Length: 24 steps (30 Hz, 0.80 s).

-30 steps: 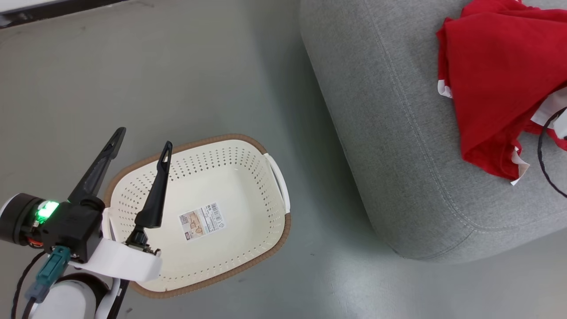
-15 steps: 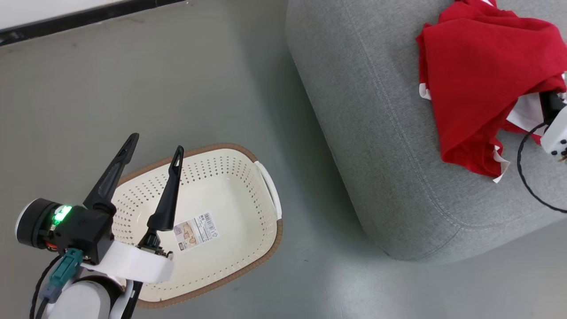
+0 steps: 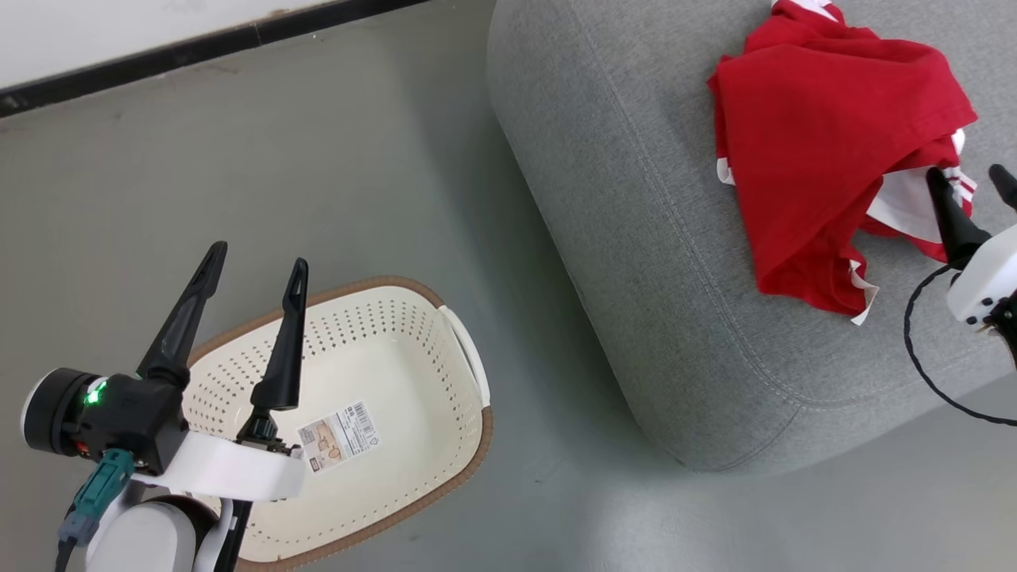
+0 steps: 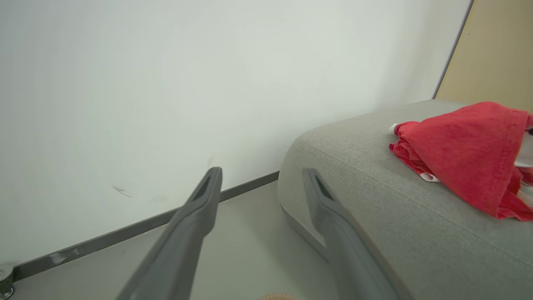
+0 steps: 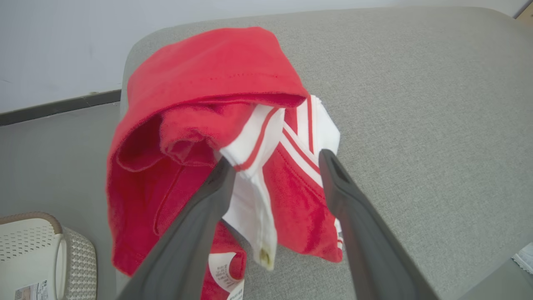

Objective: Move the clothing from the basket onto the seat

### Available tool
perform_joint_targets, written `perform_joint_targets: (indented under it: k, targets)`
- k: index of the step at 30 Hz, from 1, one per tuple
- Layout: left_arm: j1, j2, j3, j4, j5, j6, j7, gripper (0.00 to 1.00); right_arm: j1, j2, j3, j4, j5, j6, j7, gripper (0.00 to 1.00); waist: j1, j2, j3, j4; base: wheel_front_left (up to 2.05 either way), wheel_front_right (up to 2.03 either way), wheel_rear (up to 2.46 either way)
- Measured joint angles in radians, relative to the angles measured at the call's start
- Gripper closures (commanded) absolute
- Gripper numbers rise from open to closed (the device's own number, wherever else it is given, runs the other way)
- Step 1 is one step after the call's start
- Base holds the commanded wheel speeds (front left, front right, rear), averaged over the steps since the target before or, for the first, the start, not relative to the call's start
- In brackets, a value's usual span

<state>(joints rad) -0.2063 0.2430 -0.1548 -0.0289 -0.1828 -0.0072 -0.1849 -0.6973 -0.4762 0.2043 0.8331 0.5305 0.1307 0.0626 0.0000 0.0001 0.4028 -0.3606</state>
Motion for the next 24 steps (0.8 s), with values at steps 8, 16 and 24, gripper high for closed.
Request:
perform_joint_targets:
  k: [8, 16, 24]
  targets:
    - [0.002, -0.010, 0.025, 0.030, -0.013, 0.017, -0.027, 0.00, 0.045, -0.027, 0.069, -0.130, 0.040, 0.000, -0.011, 0.00, 0.0000, 0.0000, -0.038, -0.012, 0.00, 0.00, 0.00]
    - [0.038, -0.029, 0.061, 0.057, -0.035, 0.036, -0.048, 0.00, 0.067, -0.086, 0.108, -0.262, 0.058, 0.000, -0.044, 0.00, 0.0000, 0.0000, -0.097, -0.011, 0.00, 0.00, 0.00]
    - [0.078, -0.051, 0.109, 0.084, -0.055, 0.072, -0.060, 0.00, 0.070, -0.081, 0.116, -0.359, 0.063, 0.000, -0.109, 0.00, 0.0000, 0.0000, -0.155, 0.010, 0.00, 0.00, 0.00]
